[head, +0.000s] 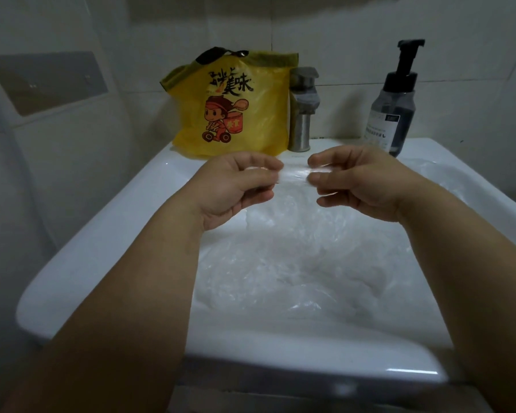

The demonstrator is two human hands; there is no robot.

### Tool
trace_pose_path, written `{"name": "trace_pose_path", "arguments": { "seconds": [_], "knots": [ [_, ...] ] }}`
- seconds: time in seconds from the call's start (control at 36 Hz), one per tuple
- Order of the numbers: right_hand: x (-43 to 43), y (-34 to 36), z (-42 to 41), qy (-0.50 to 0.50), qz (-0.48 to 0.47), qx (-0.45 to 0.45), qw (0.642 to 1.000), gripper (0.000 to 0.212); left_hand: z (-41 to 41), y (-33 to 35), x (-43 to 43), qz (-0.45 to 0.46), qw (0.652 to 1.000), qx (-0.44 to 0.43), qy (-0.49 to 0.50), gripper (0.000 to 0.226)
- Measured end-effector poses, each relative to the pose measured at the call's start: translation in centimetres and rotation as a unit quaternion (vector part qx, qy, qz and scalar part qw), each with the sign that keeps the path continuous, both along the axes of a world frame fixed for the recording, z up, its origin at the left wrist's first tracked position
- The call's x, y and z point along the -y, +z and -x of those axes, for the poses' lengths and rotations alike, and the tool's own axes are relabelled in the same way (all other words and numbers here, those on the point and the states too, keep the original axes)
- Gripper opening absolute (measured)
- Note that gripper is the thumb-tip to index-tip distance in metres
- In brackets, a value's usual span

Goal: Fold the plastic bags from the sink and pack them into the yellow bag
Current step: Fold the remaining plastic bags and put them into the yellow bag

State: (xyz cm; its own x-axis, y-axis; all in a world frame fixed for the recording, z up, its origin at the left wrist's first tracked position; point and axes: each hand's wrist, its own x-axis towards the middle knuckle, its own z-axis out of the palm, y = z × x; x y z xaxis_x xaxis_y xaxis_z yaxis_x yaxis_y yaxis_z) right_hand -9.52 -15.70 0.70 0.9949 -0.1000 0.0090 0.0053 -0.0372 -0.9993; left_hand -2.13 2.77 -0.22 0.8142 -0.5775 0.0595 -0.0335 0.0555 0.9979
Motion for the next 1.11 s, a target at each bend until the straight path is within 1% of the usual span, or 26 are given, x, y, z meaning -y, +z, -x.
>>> {"name": "trace_pose_path", "arguments": {
  "seconds": [0.08,0.14,0.19,0.25,0.31,0.33,0.36,0.39,0.42,0.44,0.47,0.5,0.56,0.61,0.69,0.75,0.81,0.89,0.97,1.03,1.11],
  "knots": [
    [0.0,-0.2,-0.2,-0.014,0.053,-0.024,0.998,0.03,-0.2,-0.2,0.2,0.006,1.0,0.007,0.014,0.026],
    [-0.2,-0.3,-0.4,-0.021,0.08,-0.04,0.996,0.02,-0.5,-0.3,0.2,0.004,0.999,0.017,0.033,0.028],
    [-0.6,-0.3,-0.4,-0.026,0.097,-0.05,0.994,0.009,-0.5,-0.2,0.4,0.01,0.999,0.016,0.05,0.022],
    [-0.9,-0.3,-0.4,-0.03,0.094,-0.042,0.994,0.008,-0.5,-0.1,0.6,0.048,0.997,0.007,0.067,0.018],
    [-1.4,-0.4,-0.5,-0.035,0.069,-0.012,0.997,0.009,-0.4,0.0,1.0,0.118,0.991,-0.019,0.066,0.016],
    [-1.7,-0.5,-0.5,-0.038,0.051,0.003,0.998,0.009,-0.5,-0.1,1.1,0.146,0.987,-0.034,0.048,0.019],
    [-2.1,-0.6,-0.5,-0.036,0.033,0.015,0.999,0.01,-0.4,-0.2,1.3,0.156,0.986,-0.05,0.02,0.031],
    [-2.5,-0.7,-0.6,-0.03,0.019,0.027,0.999,0.011,-0.4,-0.5,1.6,0.129,0.99,-0.054,-0.01,0.049],
    [-3.0,-0.9,-0.6,-0.02,0.009,0.037,0.999,0.012,-0.1,-0.9,1.9,0.081,0.995,-0.048,-0.036,0.06],
    [-3.5,-1.1,-0.6,-0.008,0.004,0.044,0.999,0.013,0.3,-1.3,2.3,0.024,0.998,-0.03,-0.058,0.061],
    [-3.8,-1.3,-0.7,-0.001,0.003,0.047,0.999,0.013,0.9,-1.6,2.8,-0.018,0.997,-0.018,-0.071,0.056],
    [-4.0,-1.5,-0.8,0.001,0.0,0.048,0.999,0.015,1.2,-1.7,3.2,-0.04,0.997,-0.011,-0.07,0.051],
    [-4.2,-1.7,-1.0,0.008,-0.015,0.046,0.999,0.015,1.4,-1.8,3.8,-0.039,0.998,-0.019,-0.045,0.047],
    [-4.3,-1.8,-1.0,0.006,-0.022,0.048,0.999,0.011,1.2,-1.6,3.7,-0.037,0.999,-0.011,-0.033,0.036],
    [-4.2,-1.7,-0.9,0.01,-0.001,0.039,0.999,0.02,0.3,-1.1,3.1,-0.006,1.0,-0.016,-0.026,0.041],
    [-4.0,-1.5,-0.9,0.014,0.004,0.025,1.0,0.016,-0.2,-0.6,2.6,0.029,0.999,-0.029,-0.008,0.044],
    [-3.6,-1.3,-0.9,0.018,0.008,0.007,1.0,0.013,-0.5,-0.2,2.3,0.038,0.998,-0.031,0.025,0.044],
    [-2.9,-1.2,-1.0,0.019,0.025,-0.015,0.999,0.014,-0.6,-0.3,2.0,0.009,0.995,0.002,0.098,0.037],
    [-2.4,-1.1,-0.9,0.025,0.047,-0.028,0.998,0.009,-1.0,-0.7,1.7,-0.014,0.983,0.062,0.172,0.028],
    [-2.2,-1.1,-0.8,0.024,0.056,-0.031,0.998,0.009,-1.1,-0.9,1.5,-0.02,0.977,0.091,0.194,0.026],
    [-1.9,-1.1,-0.6,0.021,0.055,-0.031,0.998,0.009,-1.2,-1.2,1.3,-0.036,0.968,0.122,0.214,0.03]
  ]
}}
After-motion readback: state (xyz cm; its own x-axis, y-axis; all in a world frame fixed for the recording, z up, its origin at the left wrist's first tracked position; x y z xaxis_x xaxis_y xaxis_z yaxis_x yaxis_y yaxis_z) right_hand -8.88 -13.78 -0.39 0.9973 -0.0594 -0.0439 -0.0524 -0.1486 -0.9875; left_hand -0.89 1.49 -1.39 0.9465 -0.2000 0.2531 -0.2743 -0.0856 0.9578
